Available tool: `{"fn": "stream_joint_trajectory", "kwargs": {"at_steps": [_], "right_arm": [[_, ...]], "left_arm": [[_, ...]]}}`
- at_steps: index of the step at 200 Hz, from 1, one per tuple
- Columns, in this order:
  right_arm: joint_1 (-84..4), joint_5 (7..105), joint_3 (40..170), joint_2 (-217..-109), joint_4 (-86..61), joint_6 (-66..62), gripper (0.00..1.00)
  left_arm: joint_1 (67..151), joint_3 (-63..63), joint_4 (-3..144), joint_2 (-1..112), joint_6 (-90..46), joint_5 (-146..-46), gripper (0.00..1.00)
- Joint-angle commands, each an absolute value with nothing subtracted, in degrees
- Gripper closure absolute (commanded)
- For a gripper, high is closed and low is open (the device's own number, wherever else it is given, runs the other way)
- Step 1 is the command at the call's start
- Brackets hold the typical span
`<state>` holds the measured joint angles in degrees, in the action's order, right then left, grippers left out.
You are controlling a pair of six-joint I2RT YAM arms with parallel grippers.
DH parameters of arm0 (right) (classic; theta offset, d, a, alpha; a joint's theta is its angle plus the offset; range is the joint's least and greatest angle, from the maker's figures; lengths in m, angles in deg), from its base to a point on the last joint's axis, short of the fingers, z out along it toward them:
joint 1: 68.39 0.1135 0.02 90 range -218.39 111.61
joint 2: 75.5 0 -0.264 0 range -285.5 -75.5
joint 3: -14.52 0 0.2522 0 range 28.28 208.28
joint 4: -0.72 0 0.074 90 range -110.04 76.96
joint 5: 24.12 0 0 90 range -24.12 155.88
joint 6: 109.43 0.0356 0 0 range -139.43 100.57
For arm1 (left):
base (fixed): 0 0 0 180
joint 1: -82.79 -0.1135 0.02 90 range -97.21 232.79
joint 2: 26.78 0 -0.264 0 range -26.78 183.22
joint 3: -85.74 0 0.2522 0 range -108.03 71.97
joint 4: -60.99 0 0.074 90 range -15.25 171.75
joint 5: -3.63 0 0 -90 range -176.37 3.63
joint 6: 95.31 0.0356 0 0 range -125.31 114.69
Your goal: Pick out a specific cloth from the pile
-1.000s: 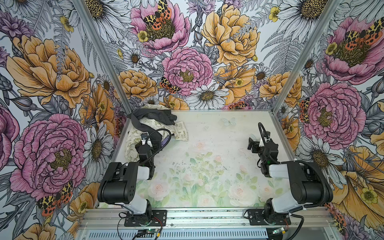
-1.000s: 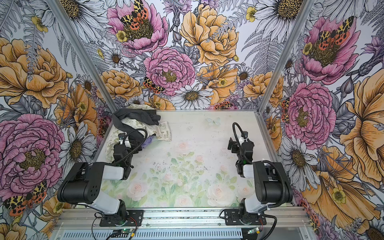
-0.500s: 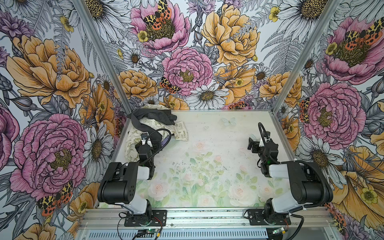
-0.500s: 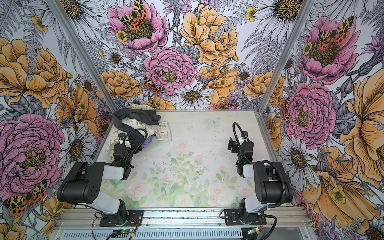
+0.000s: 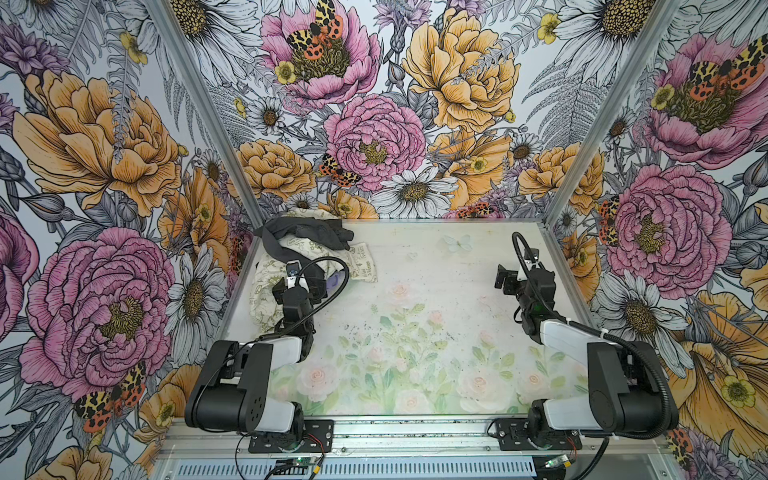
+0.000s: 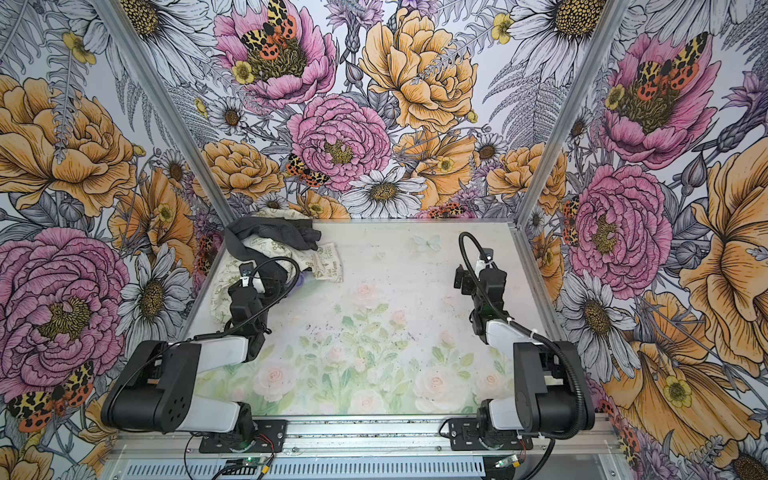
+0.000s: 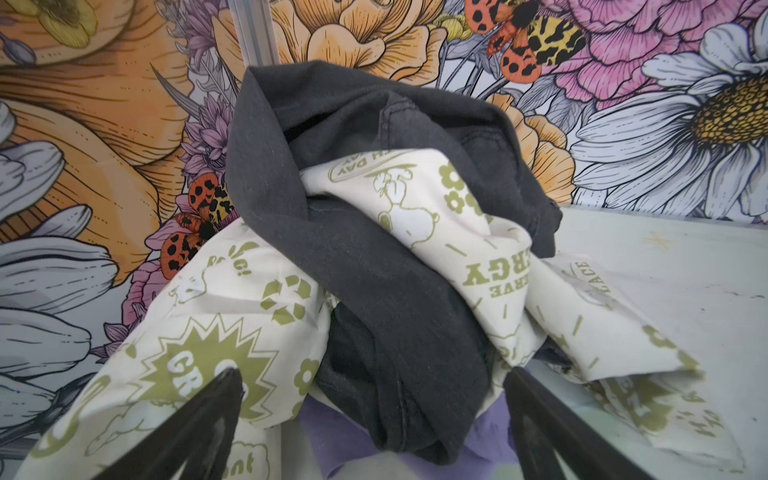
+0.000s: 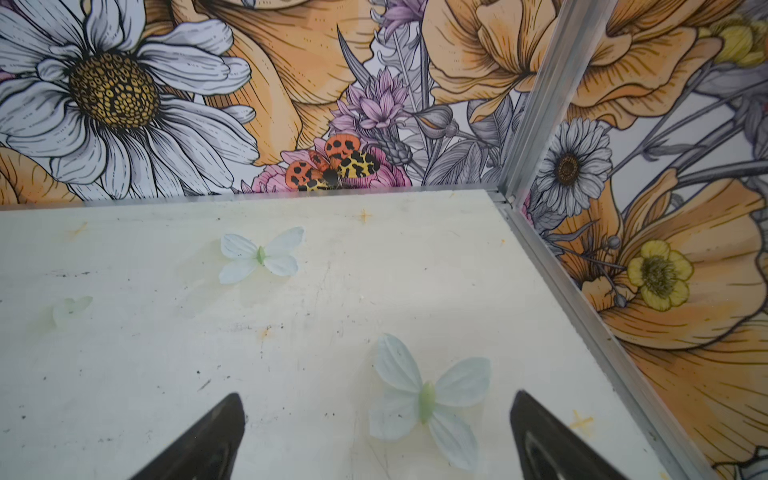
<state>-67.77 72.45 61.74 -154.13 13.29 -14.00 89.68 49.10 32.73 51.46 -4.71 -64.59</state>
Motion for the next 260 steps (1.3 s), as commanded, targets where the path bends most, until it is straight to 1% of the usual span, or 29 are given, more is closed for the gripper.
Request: {"fn": "stream_joint_trajectory", "kwargs": {"at_steps": [1,35,49,71,101,107,123,155,191,217,239,260], "right_arm": [[-66.7,74.9,67.0,-150.8,-0.7,-14.6,0.00],[-65.7,75.3,75.2,-148.5,-13.9,-12.8,0.01],[-65.7,75.1,78.5,-148.1,-18.7,-11.8,0.01],[-65.6,74.2,81.7,-146.8,-23.5,-10.6,0.01],[-67.6,71.7,85.0,-146.2,-30.2,-5.8,0.01],[-68.3,70.4,85.3,-146.1,-31.2,-5.4,0.00],[-70.1,63.1,86.1,-145.3,-32.8,-6.4,0.00],[-70.0,58.6,87.8,-143.9,-34.2,-4.7,0.01],[-68.6,55.4,89.6,-142.0,-34.7,-1.6,0.00],[-66.6,54.1,90.6,-140.6,-35.5,0.4,0.01],[-64.6,54.0,90.4,-139.4,-35.5,1.8,0.01],[-63.6,53.3,90.0,-138.9,-35.5,3.1,0.01]], "left_arm": [[91.3,44.1,48.5,45.2,-5.2,-60.0,0.01],[94.7,38.6,65.4,35.4,-8.9,-56.7,0.01],[96.0,34.8,74.6,32.1,-13.3,-54.8,0.01],[97.4,29.4,86.7,27.9,-20.5,-54.5,0.01],[98.0,25.3,97.9,23.1,-34.1,-60.4,0.01],[98.4,25.4,98.9,22.2,-37.0,-61.9,0.02],[99.9,25.7,101.3,20.1,-42.6,-65.8,0.01],[100.9,23.9,110.3,18.8,-50.1,-69.5,0.01],[100.5,25.4,112.3,18.9,-55.4,-77.6,0.02],[99.8,27.6,112.0,20.9,-59.3,-78.7,0.02],[98.0,30.6,107.2,22.8,-62.9,-80.6,0.03],[95.0,34.2,100.3,24.0,-66.0,-82.4,0.05]]}}
